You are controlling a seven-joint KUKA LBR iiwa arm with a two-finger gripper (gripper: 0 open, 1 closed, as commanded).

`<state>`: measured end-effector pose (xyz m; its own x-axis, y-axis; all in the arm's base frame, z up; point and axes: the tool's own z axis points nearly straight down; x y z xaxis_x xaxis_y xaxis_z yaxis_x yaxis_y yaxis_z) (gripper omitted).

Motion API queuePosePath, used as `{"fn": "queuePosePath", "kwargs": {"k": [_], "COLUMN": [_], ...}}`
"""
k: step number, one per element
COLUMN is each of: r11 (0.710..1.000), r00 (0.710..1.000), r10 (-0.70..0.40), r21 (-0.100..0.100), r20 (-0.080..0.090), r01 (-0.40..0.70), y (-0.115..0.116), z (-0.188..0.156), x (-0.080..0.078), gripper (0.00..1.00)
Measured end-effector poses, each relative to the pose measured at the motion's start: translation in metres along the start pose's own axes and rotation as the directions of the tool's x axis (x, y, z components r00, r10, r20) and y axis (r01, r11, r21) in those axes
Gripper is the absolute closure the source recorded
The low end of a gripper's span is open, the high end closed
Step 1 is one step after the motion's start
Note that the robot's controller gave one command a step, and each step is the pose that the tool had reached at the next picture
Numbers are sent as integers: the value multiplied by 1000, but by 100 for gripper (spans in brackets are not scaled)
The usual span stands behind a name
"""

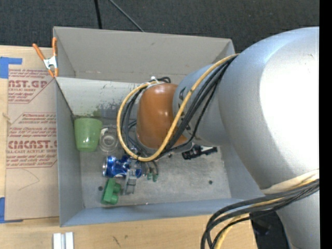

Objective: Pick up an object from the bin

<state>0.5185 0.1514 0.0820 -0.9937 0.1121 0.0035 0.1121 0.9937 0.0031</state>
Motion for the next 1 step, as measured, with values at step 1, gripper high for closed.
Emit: {"fn": "queuePosePath", "kwargs": {"k": [1], "r11": [1000], "r00": [1000], "r10": [5], "r21": [2], "r20": [4], "r01": [-5], "y": [-4], "z": [-3], "x": [-2], "gripper": [100]}}
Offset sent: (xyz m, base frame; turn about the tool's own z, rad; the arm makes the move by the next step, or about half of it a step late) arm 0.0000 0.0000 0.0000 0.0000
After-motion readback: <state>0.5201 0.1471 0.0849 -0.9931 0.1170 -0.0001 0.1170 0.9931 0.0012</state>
